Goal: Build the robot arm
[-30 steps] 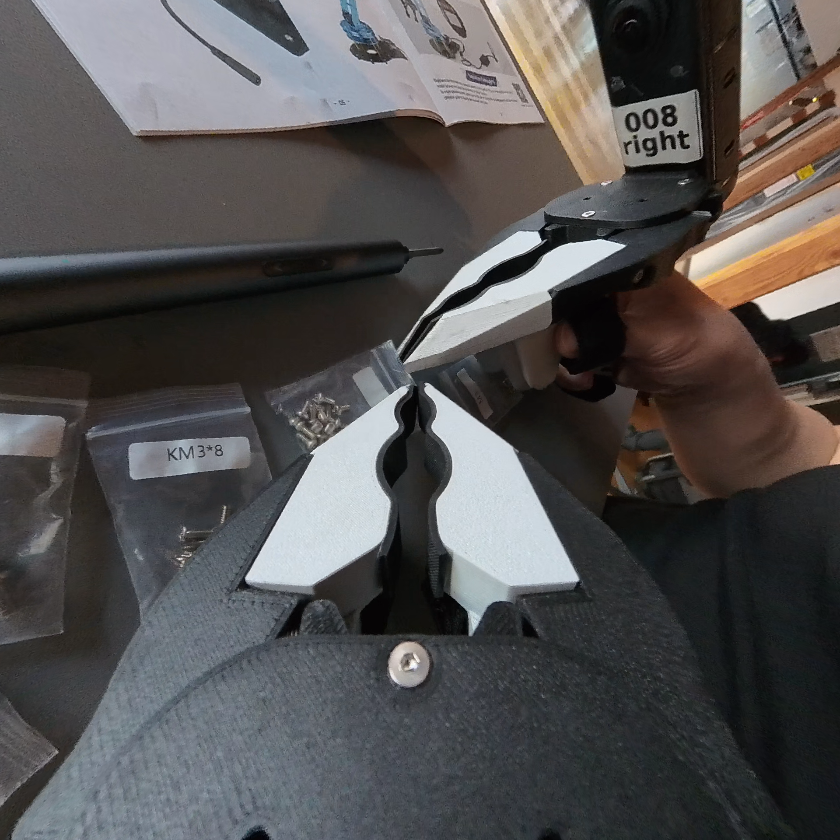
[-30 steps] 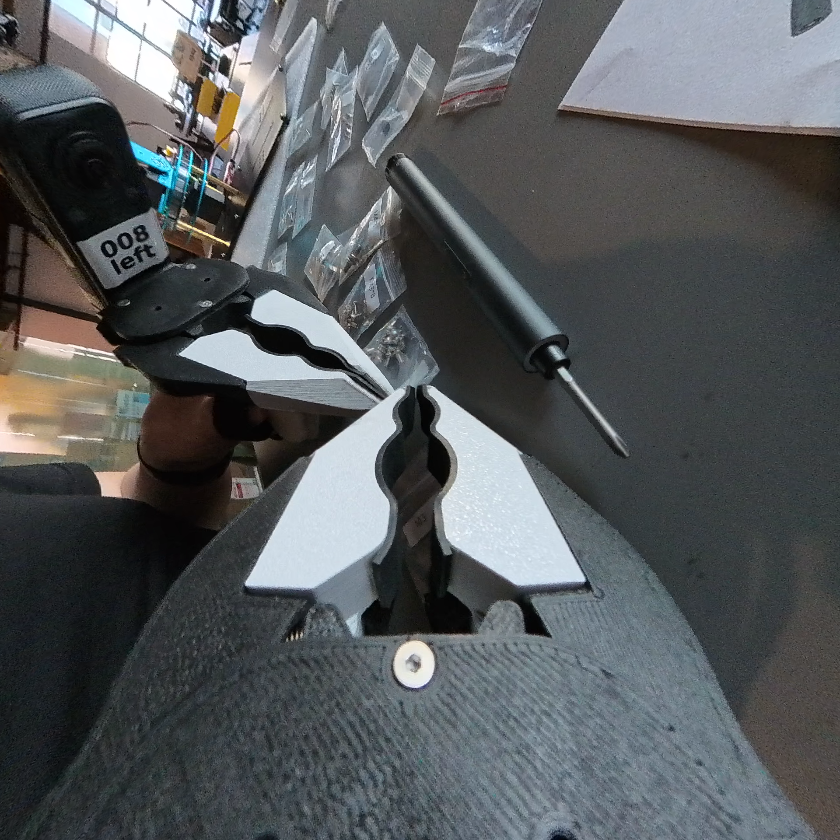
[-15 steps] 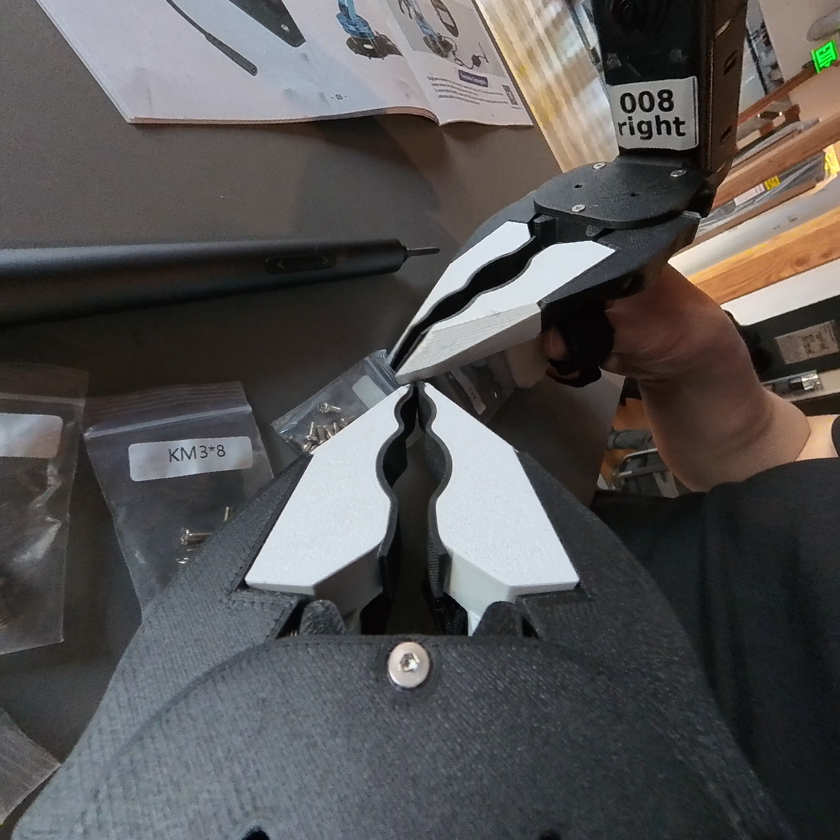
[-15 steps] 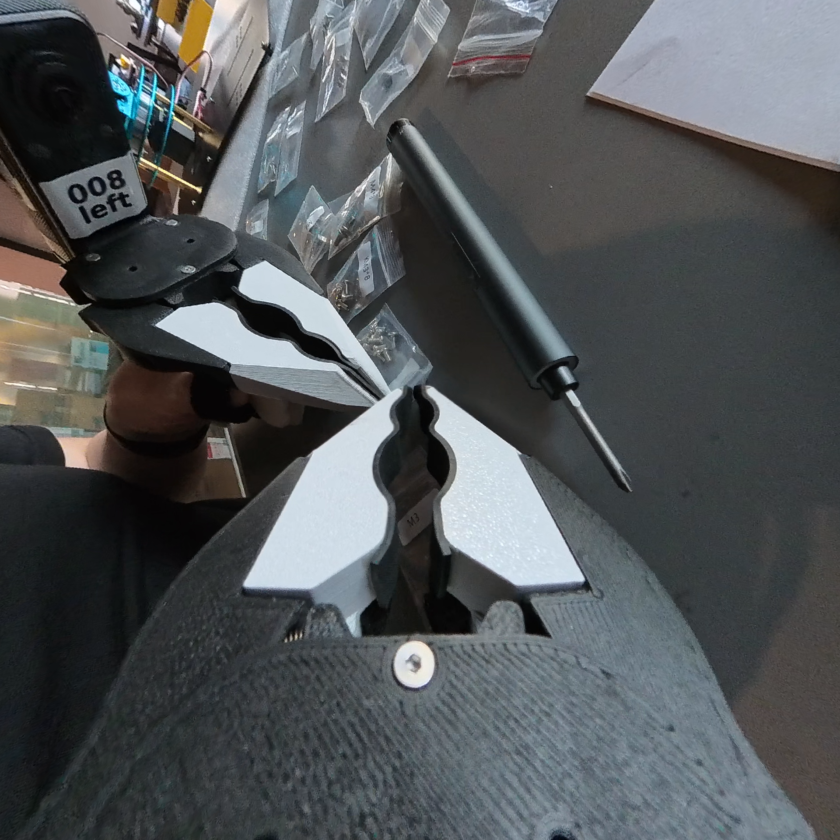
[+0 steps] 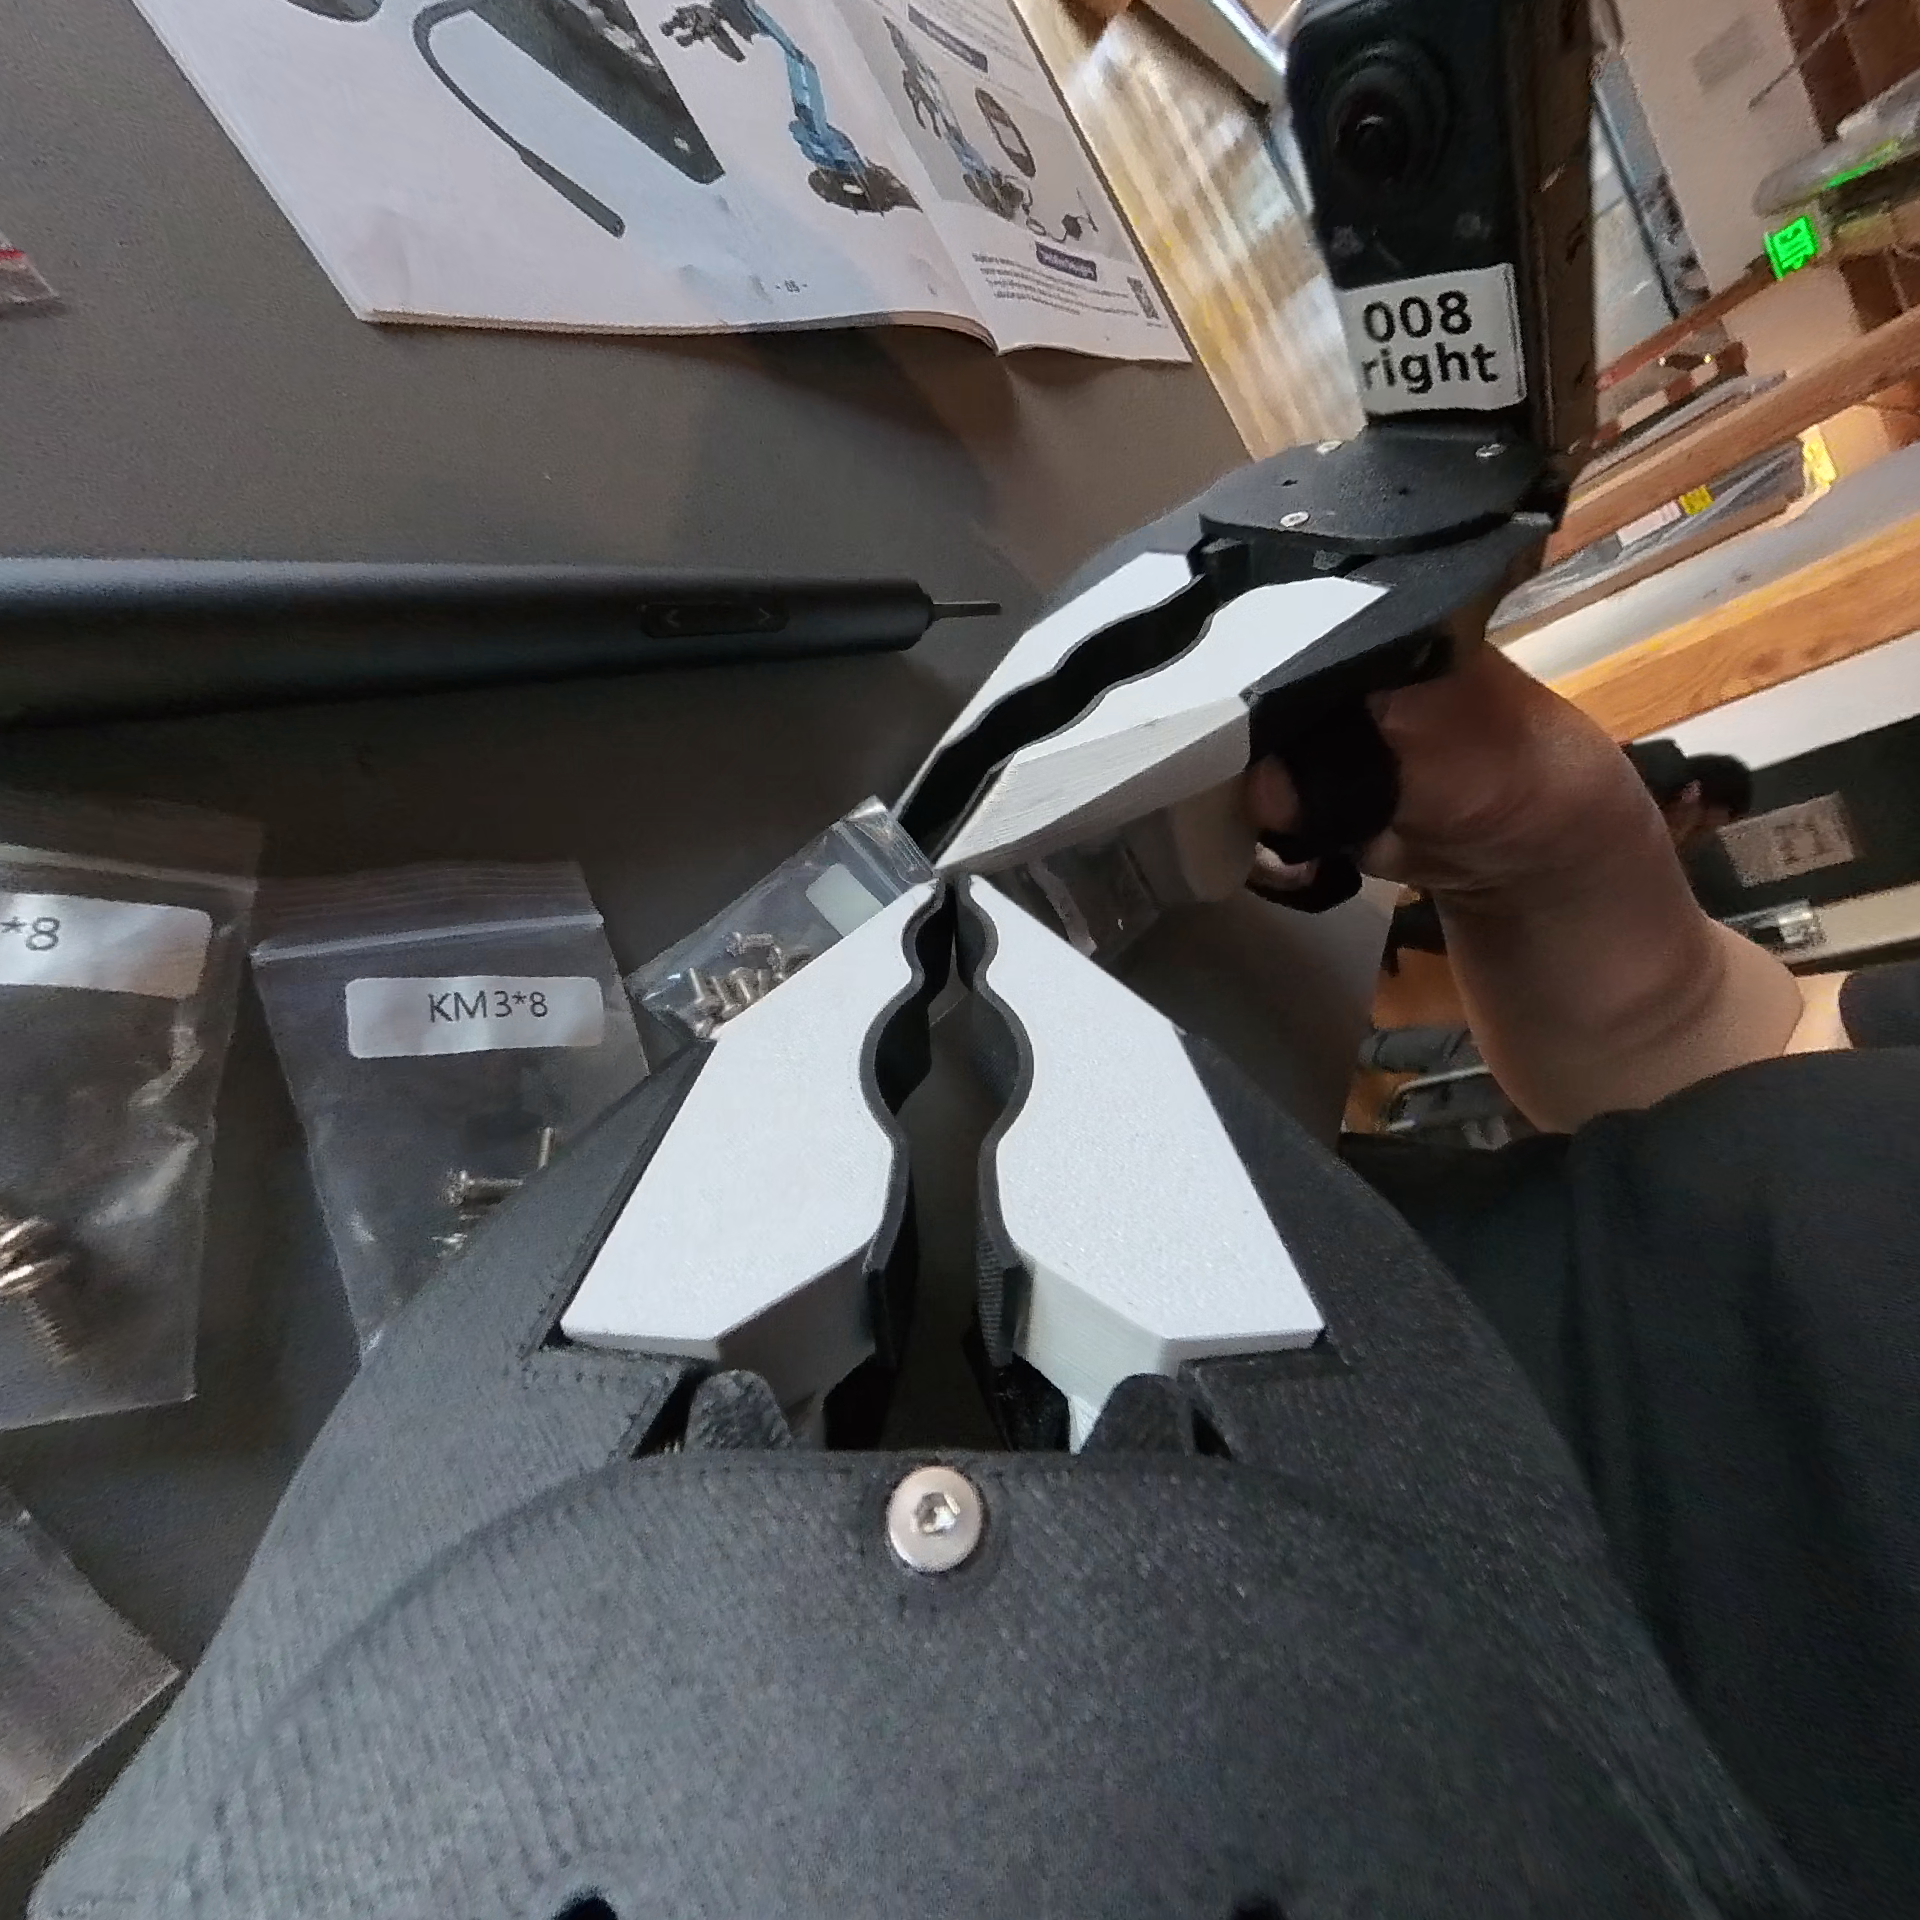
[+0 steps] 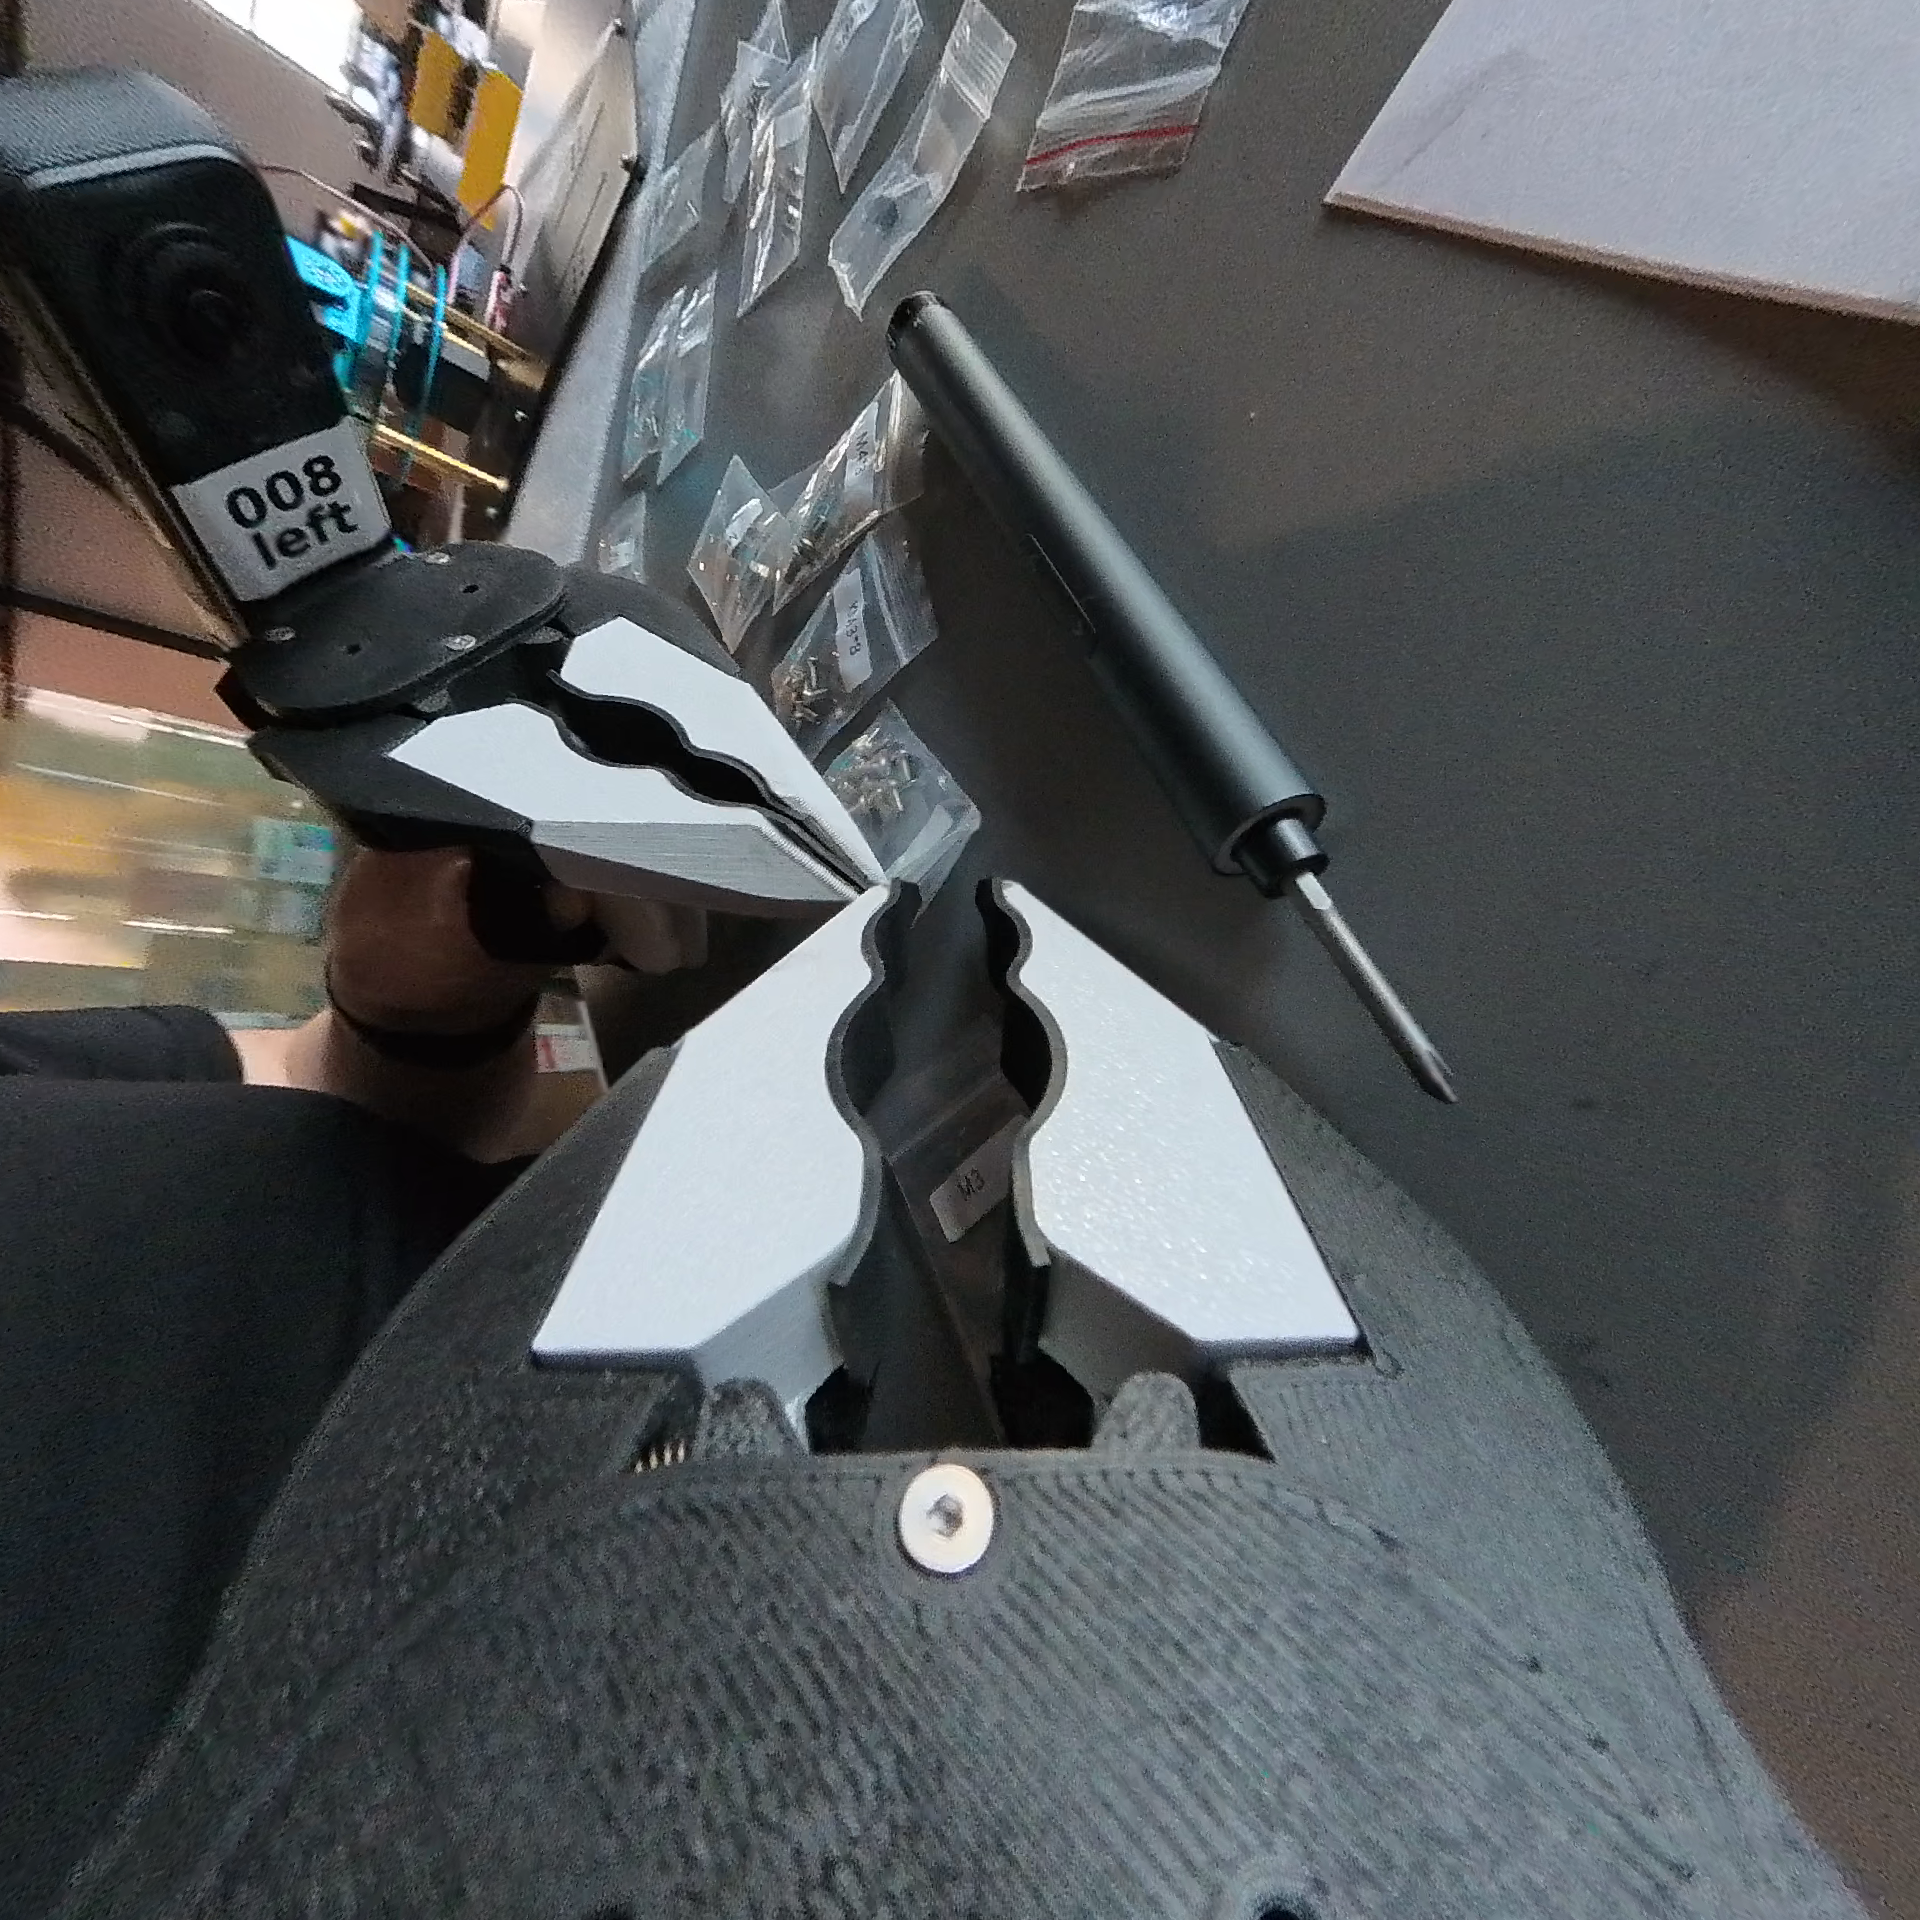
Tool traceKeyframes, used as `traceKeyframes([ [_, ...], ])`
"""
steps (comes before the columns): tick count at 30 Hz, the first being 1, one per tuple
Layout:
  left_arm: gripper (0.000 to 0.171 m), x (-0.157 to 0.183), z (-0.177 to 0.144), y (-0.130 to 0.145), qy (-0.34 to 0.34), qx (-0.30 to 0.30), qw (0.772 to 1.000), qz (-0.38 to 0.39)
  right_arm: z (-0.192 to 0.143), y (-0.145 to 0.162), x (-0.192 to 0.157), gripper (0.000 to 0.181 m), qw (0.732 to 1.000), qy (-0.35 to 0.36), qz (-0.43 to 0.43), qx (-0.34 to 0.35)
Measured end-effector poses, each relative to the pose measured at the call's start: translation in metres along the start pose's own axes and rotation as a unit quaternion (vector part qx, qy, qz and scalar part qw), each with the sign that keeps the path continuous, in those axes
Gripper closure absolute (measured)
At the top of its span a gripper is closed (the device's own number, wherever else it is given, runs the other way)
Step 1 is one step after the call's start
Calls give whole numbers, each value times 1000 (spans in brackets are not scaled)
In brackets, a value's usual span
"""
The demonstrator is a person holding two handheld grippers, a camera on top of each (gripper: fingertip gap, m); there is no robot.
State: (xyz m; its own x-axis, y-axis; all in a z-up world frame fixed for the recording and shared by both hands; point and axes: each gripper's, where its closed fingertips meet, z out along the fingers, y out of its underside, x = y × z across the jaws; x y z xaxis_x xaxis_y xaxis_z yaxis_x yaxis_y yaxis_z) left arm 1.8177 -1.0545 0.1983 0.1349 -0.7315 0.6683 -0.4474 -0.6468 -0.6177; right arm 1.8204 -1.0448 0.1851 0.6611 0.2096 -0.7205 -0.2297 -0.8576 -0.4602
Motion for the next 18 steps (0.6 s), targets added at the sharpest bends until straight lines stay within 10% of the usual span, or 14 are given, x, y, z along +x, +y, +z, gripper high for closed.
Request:
traceKeyframes([
  [18,156,9,-26,-23,34,87,995,-24,-9,-14,-26,181,996,-23,-80,25],
])
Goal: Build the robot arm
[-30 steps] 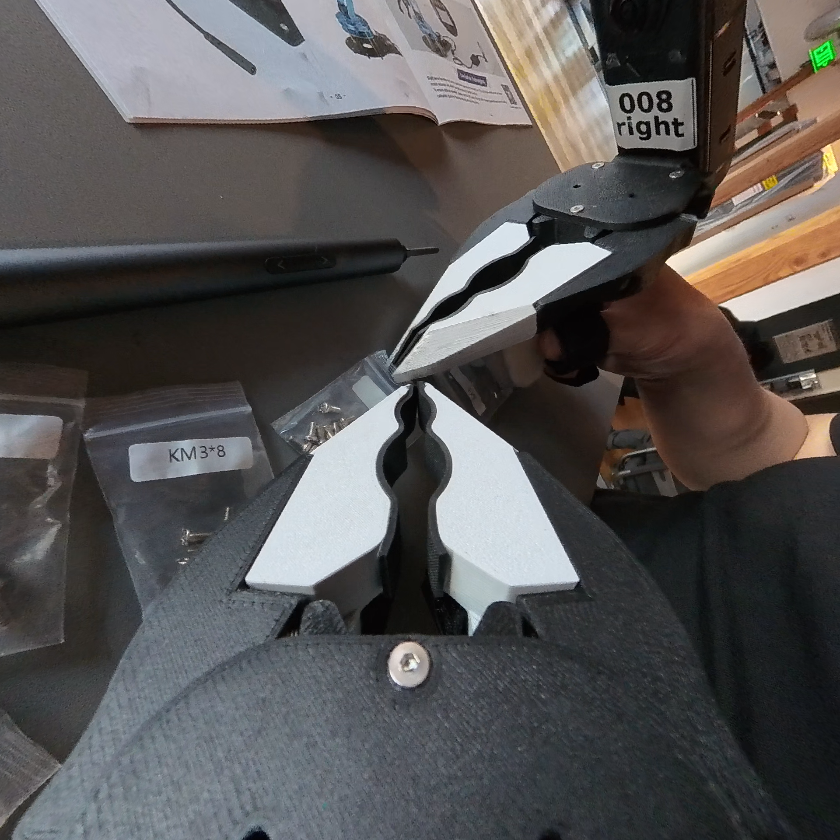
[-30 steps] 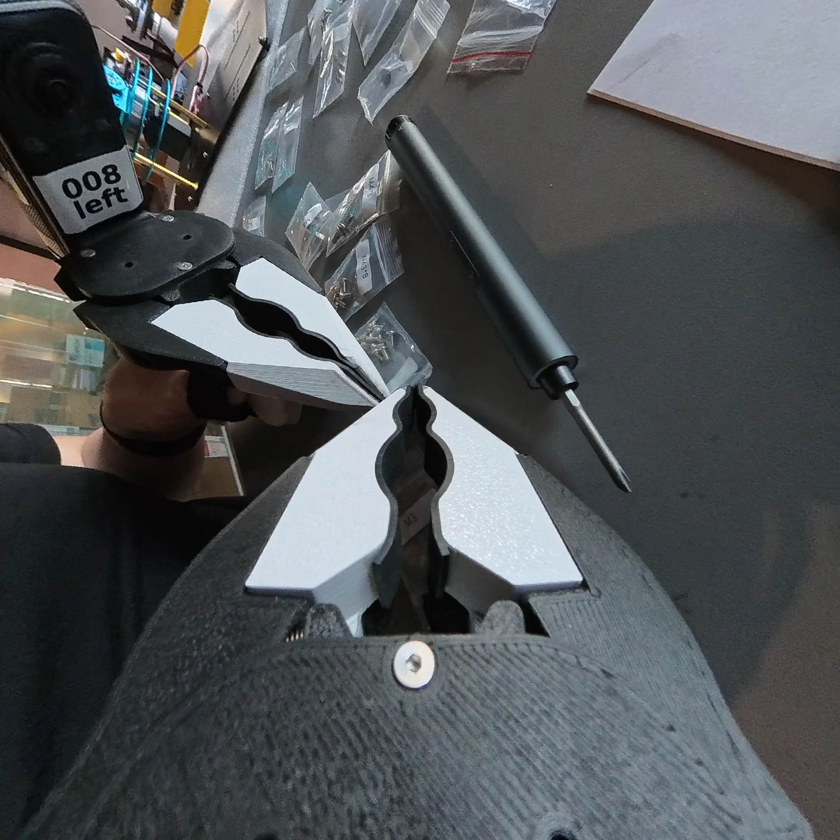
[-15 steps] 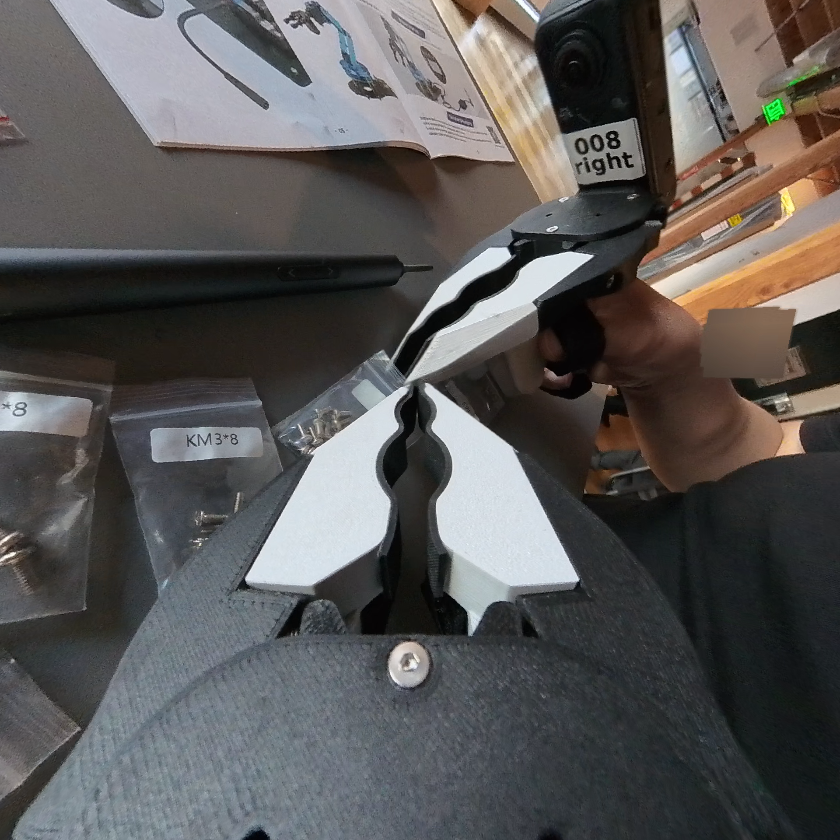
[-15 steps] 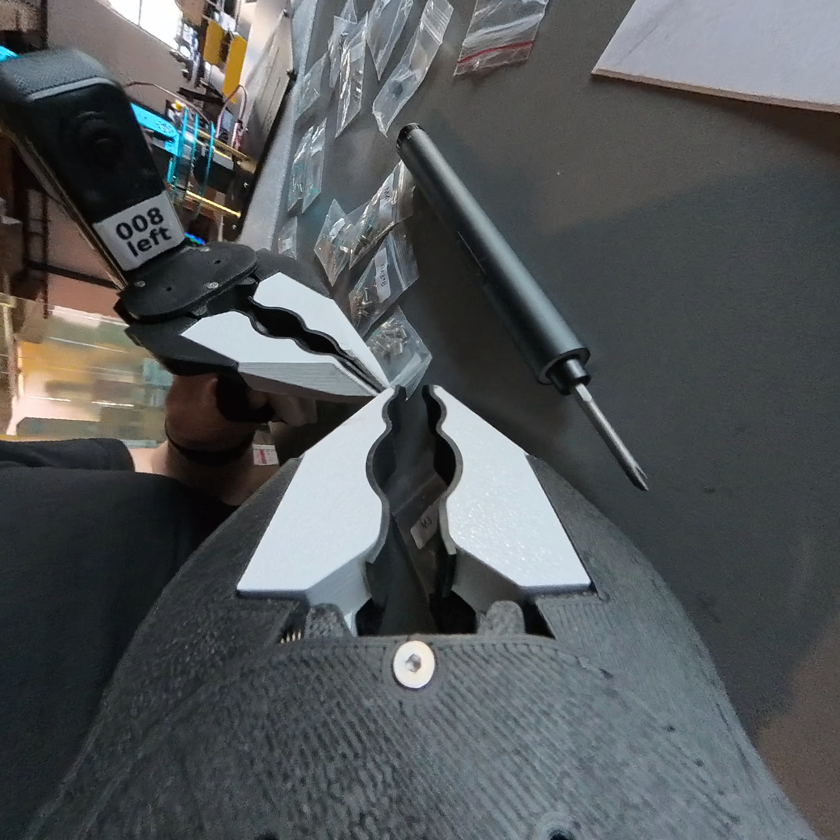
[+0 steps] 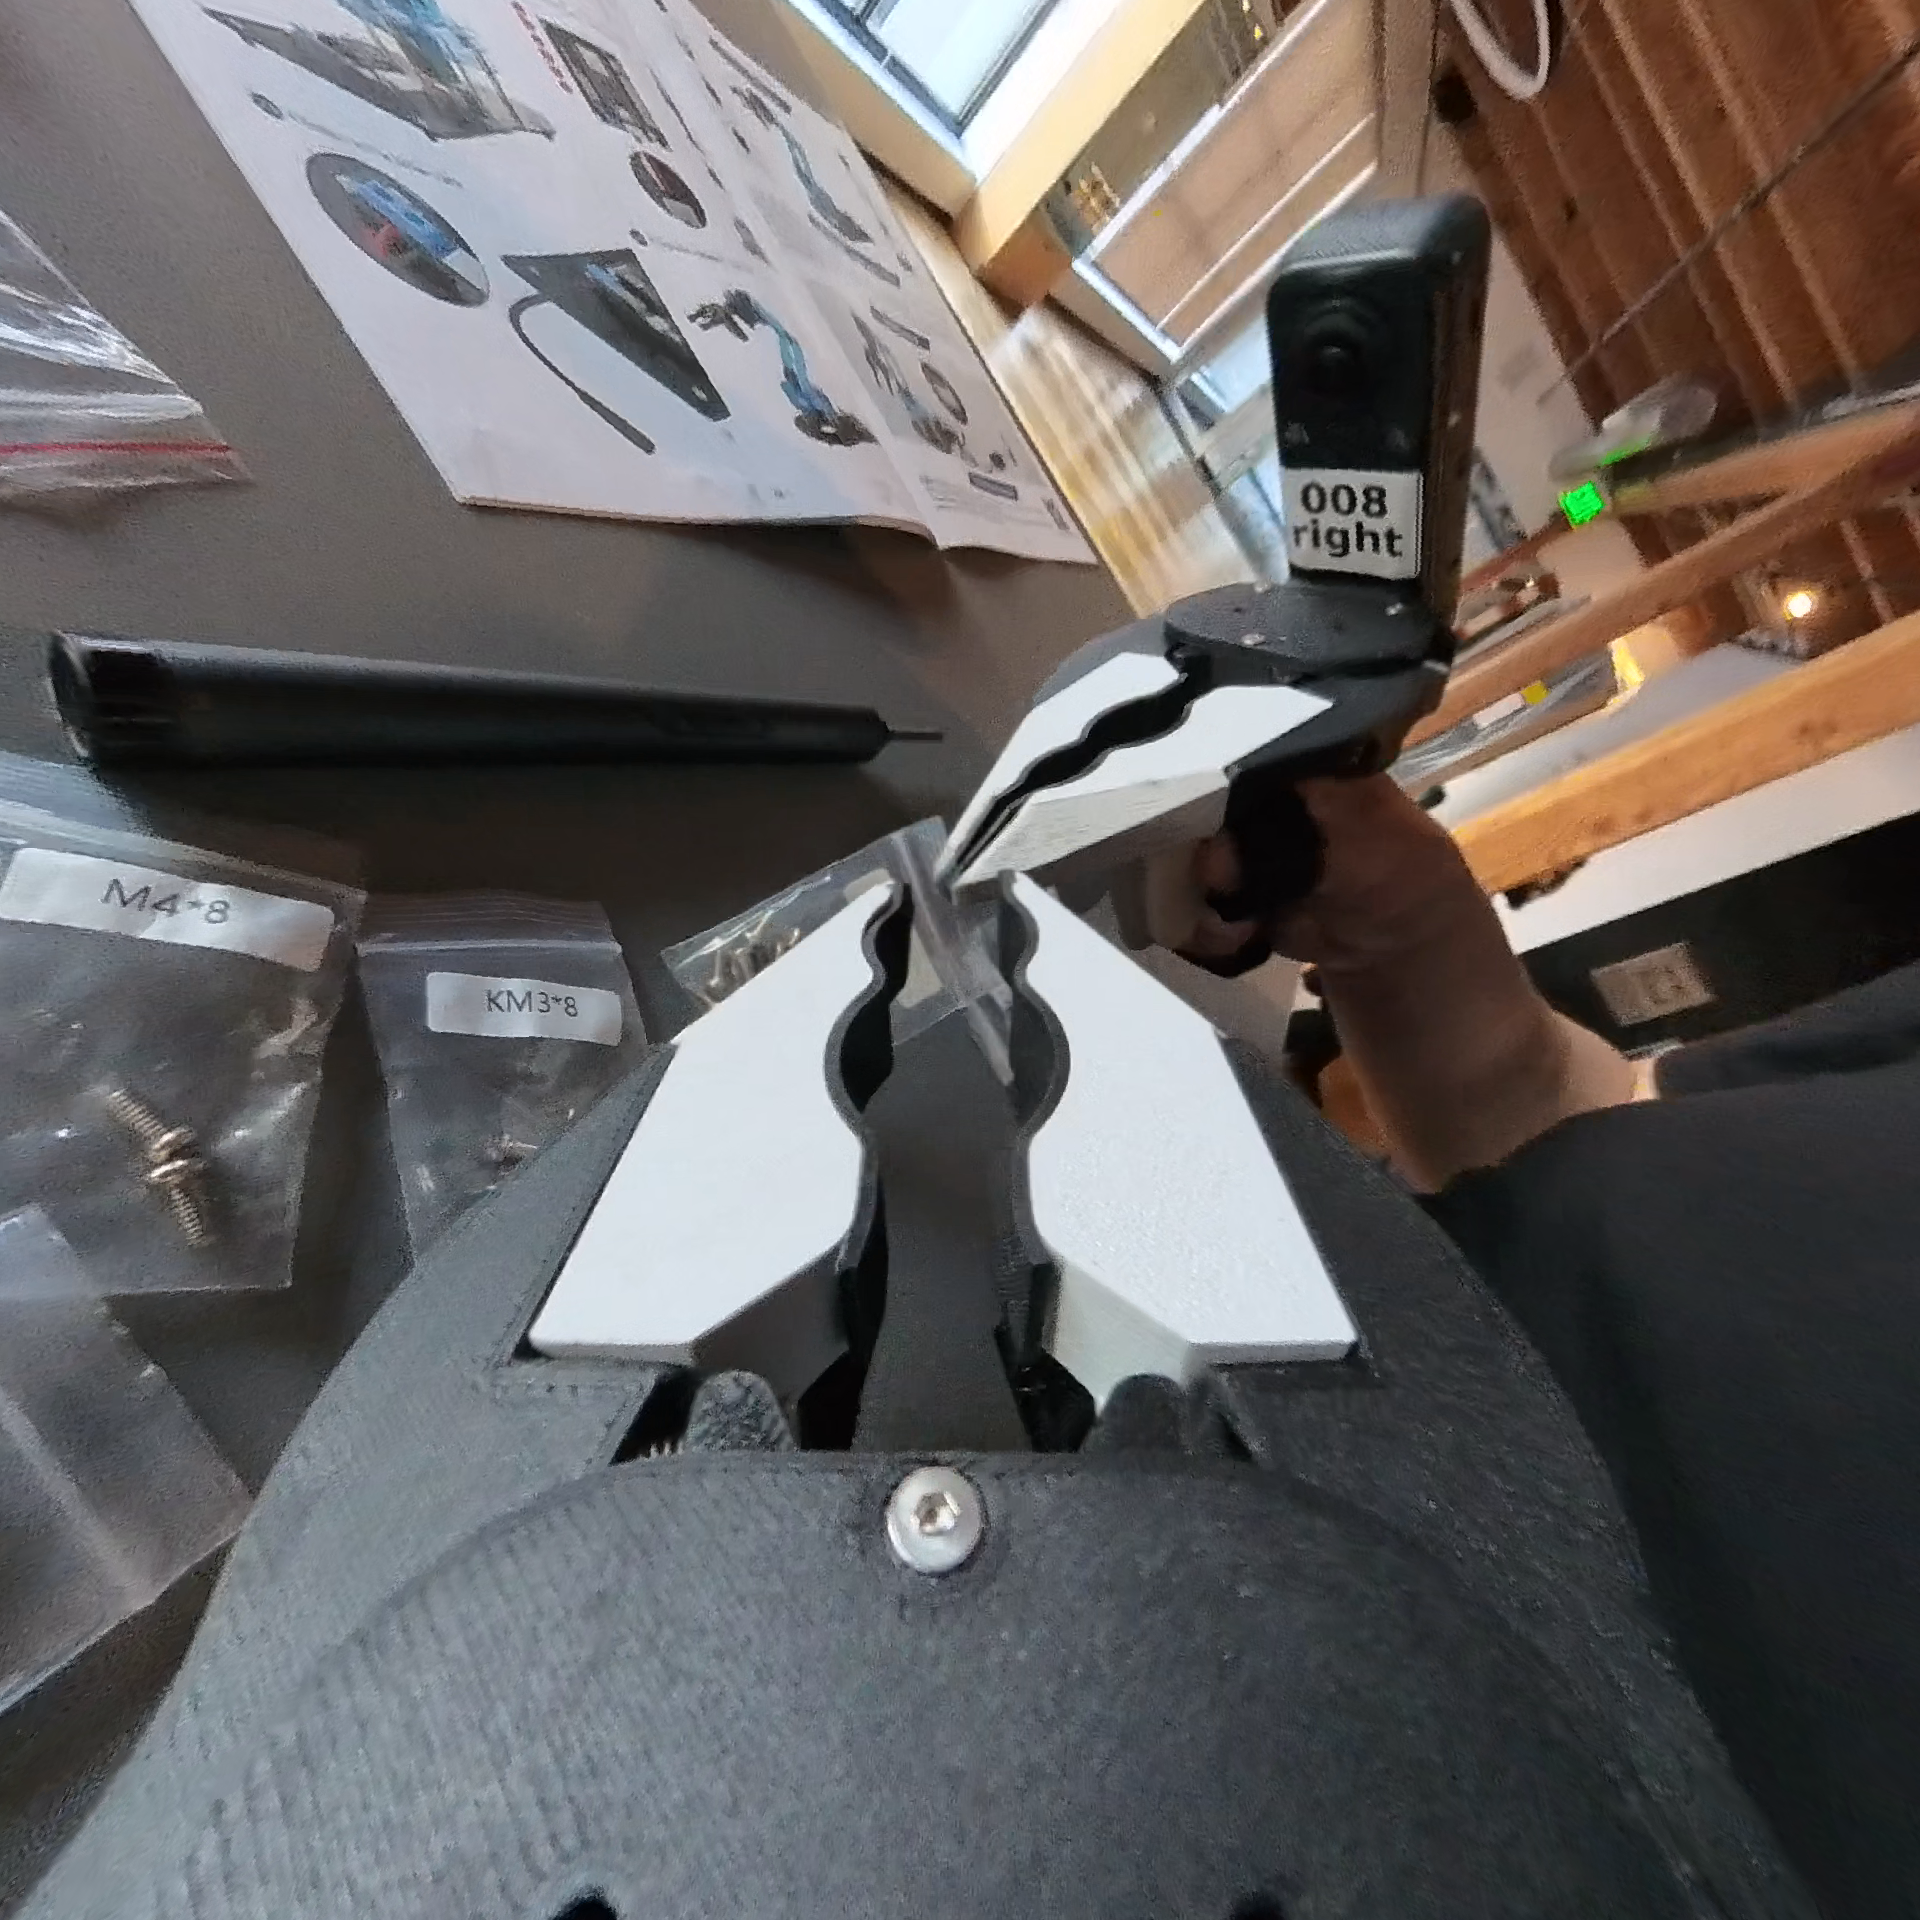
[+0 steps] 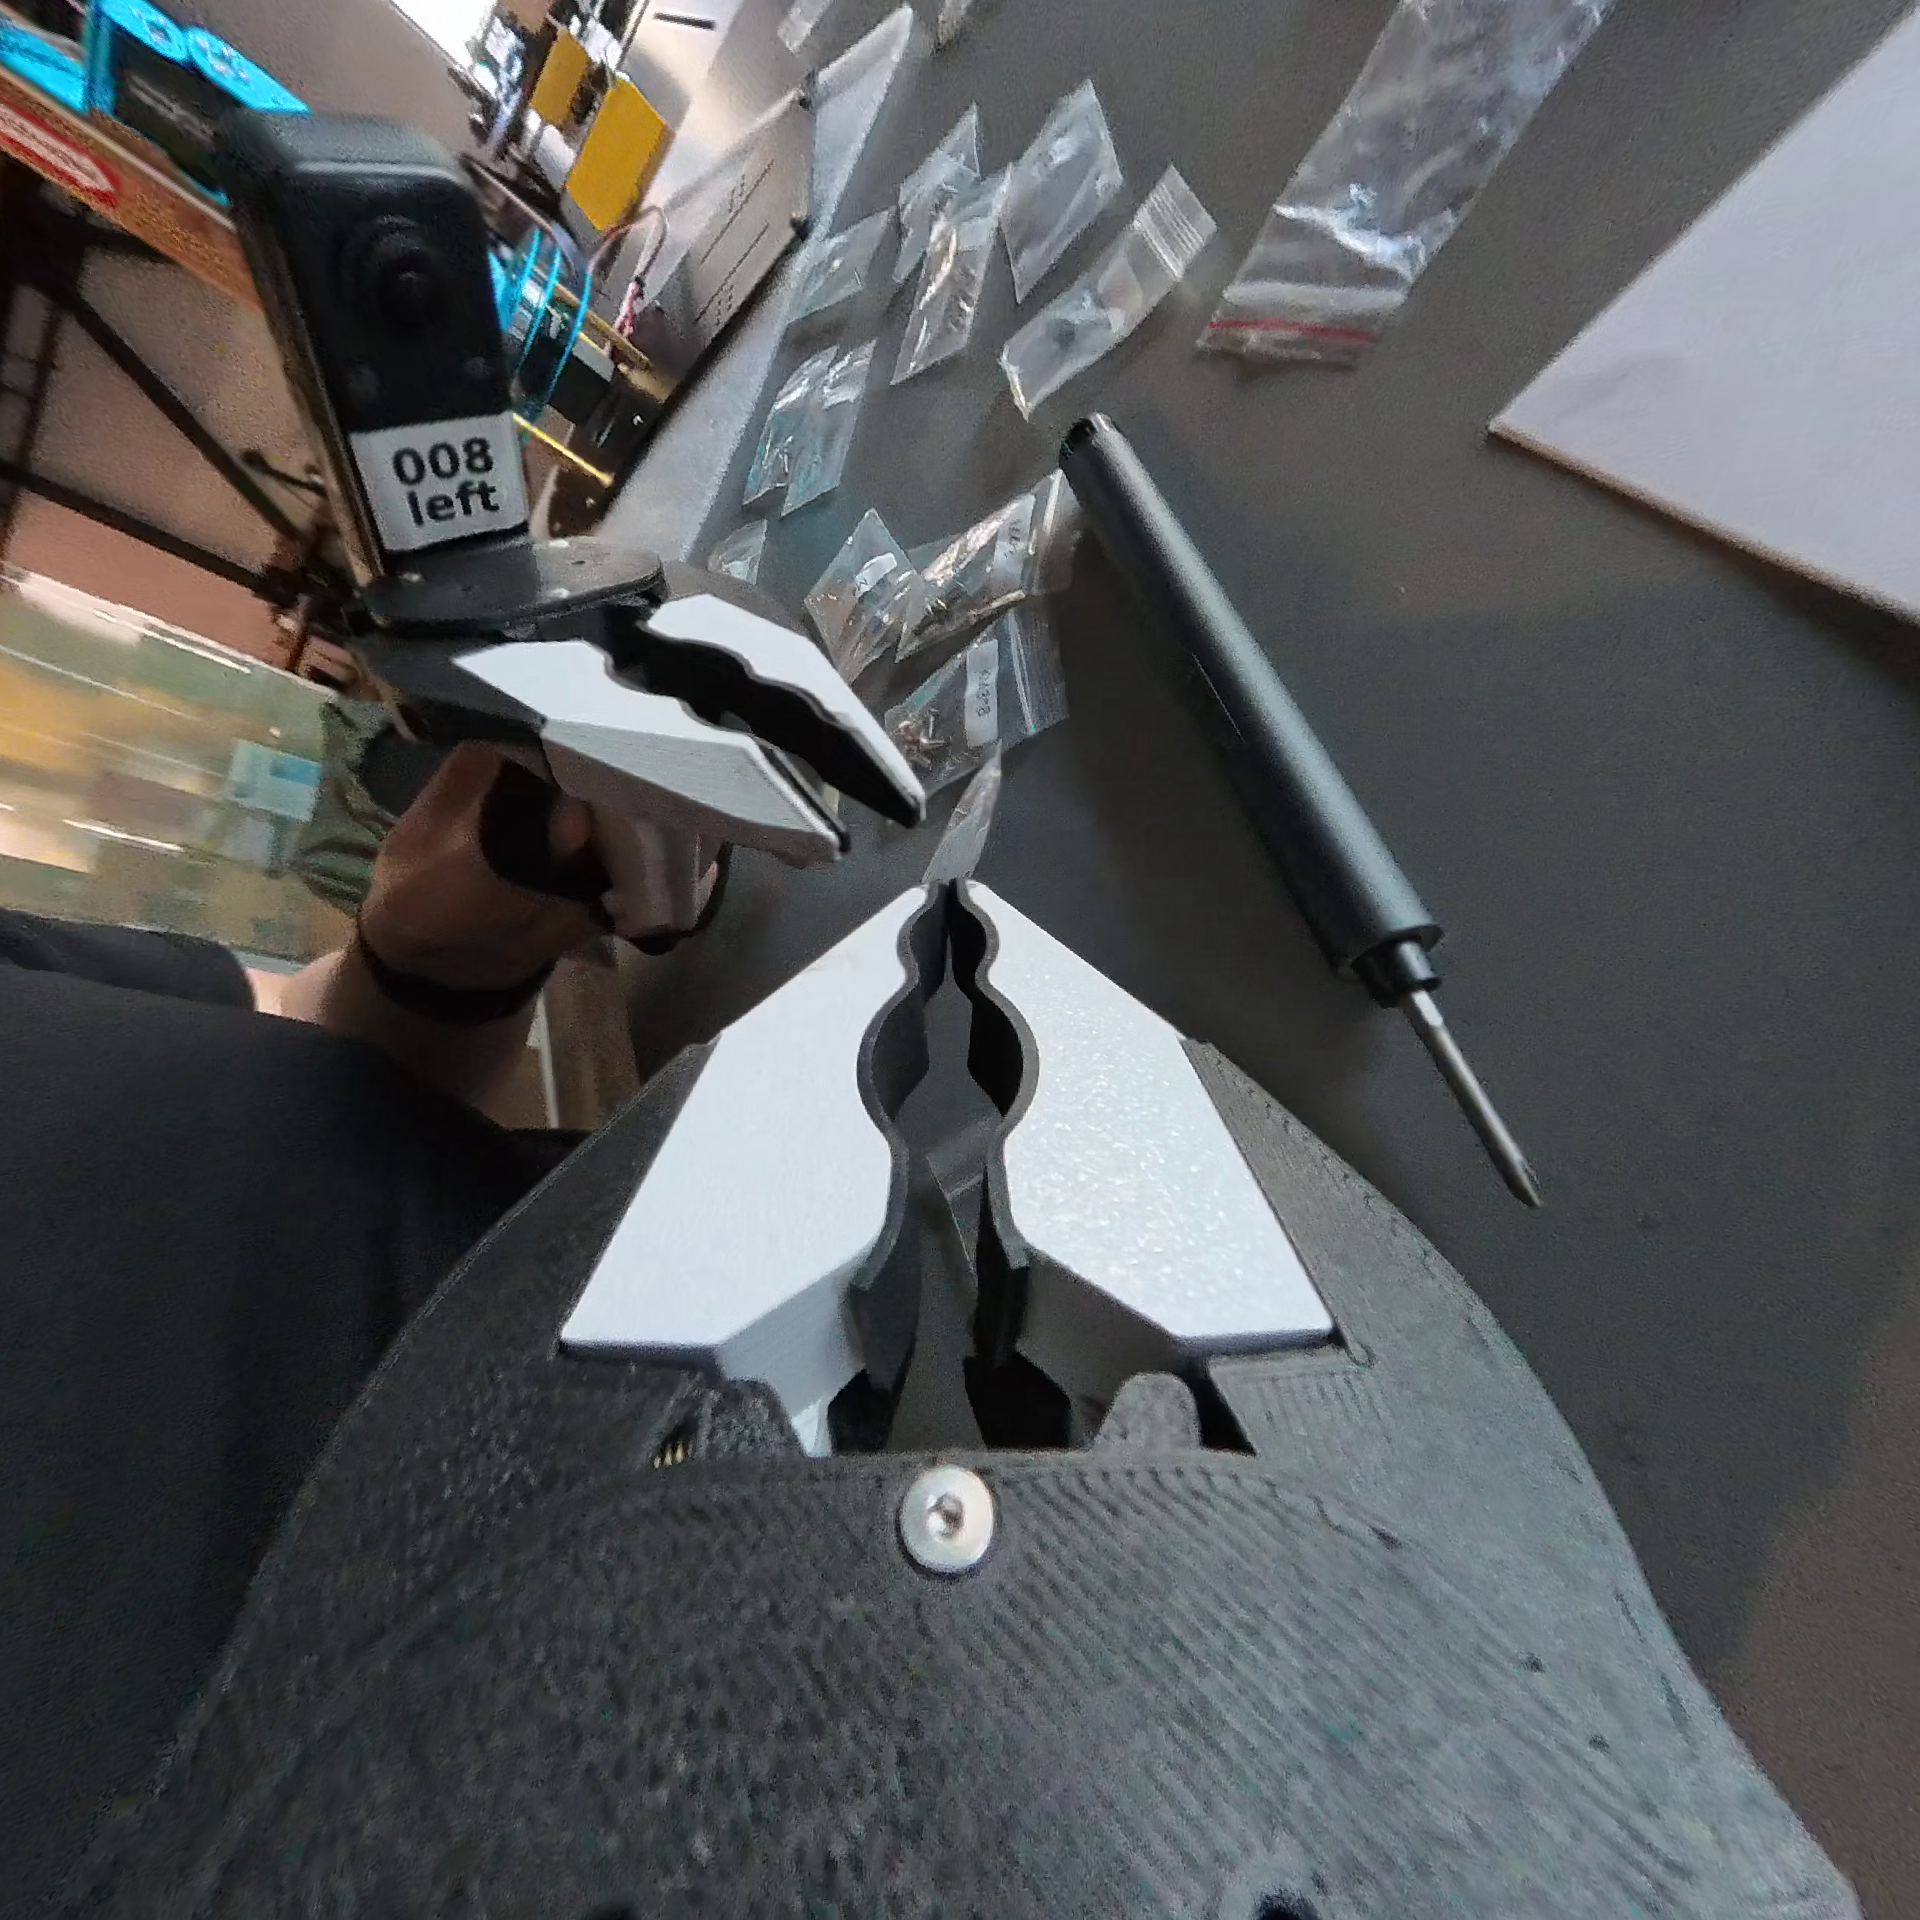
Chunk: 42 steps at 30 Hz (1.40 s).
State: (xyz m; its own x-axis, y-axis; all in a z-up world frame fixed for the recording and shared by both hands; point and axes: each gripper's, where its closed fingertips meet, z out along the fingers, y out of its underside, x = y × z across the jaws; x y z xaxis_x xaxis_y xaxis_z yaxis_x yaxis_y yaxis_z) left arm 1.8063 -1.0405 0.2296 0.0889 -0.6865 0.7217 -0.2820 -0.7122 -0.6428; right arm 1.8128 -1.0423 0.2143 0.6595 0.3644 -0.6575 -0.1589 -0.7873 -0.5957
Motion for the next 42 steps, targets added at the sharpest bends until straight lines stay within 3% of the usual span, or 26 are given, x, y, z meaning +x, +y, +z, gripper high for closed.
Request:
traceKeyframes([
  [7,151,14,4,0,21,-8,1000,15,-6,-11,-18,181,999,-23,-18,28],
  [9,171,19,4,1,39,-11,999,26,-8,-10,-19,181,999,-35,-9,30],
  [11,171,19,4,3,37,-16,998,37,-8,-8,-19,181,998,-47,5,31],
  [17,170,15,7,8,11,-36,997,68,-9,-4,-17,181,996,-71,39,36],
  [22,171,7,6,13,-48,-59,990,123,-7,0,-16,181,995,-77,55,38],
  [27,171,15,4,11,-9,-44,995,91,-9,-2,-19,181,992,-93,69,48],
  [31,147,19,6,11,11,-39,997,69,-9,-5,-27,181,988,-119,85,50],
  [34,163,22,6,12,9,-39,995,91,-10,-5,-28,181,988,-118,80,52],
  [42,165,29,5,12,82,-26,996,9,-15,-4,-28,181,989,-123,68,47],
])
